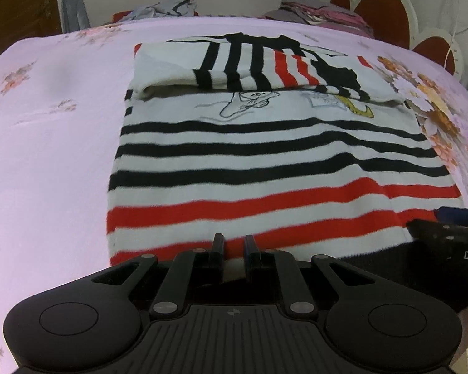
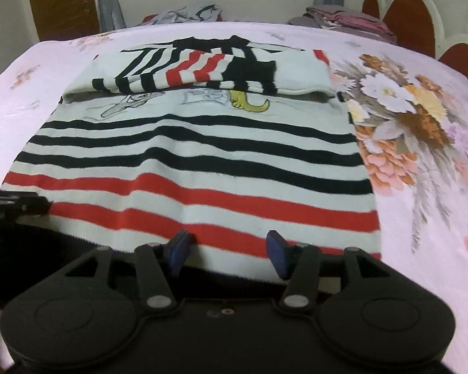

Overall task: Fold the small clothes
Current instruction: 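Open both grippers and pull them back toward the black hem, then grasp the black hem band with both grippers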

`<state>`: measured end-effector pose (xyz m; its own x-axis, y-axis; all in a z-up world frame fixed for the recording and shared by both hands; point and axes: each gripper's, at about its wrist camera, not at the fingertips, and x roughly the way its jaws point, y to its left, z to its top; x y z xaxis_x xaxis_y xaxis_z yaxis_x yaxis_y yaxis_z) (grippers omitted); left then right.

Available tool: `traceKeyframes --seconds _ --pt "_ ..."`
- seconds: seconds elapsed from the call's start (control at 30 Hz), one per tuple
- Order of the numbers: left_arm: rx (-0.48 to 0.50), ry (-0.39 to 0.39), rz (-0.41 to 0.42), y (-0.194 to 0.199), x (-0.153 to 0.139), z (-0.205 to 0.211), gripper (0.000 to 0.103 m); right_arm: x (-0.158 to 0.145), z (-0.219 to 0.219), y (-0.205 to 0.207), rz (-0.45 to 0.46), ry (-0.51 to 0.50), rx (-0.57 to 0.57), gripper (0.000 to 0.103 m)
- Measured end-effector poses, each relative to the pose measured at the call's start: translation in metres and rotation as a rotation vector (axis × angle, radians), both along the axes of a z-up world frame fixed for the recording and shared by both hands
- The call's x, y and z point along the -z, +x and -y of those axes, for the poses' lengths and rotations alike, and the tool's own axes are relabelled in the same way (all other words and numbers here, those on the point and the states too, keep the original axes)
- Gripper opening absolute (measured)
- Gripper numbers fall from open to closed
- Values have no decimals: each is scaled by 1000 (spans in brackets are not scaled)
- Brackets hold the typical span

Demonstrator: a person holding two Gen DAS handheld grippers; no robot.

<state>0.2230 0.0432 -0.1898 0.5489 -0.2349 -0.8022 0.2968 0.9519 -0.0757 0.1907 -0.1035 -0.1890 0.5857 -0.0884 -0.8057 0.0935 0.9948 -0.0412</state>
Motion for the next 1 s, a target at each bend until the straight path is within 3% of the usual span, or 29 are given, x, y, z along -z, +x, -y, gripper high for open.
traceKeyframes --seconds 0.2,0.27,0.3,0.33,0.73,1.0 --pt "-20 -28 -5 -13 -4 -14 18 -6 7 -18 1 22 36 57" --pt "-30 -32 3 -18 -6 -18 46 -10 12 -24 20 15 52 61" --pt "-42 -24 14 -21 -7 -19 66 -10 14 -26 13 10 58 62" --pt "-45 -21 28 -24 -9 -20 69 -9 16 -28 4 10 64 61" --pt "-43 -53 26 -32 -8 -34 69 -15 44 -57 19 8 149 62" --pt "-63 -91 -43 -40 2 -57 69 -12 64 -60 4 12 179 65"
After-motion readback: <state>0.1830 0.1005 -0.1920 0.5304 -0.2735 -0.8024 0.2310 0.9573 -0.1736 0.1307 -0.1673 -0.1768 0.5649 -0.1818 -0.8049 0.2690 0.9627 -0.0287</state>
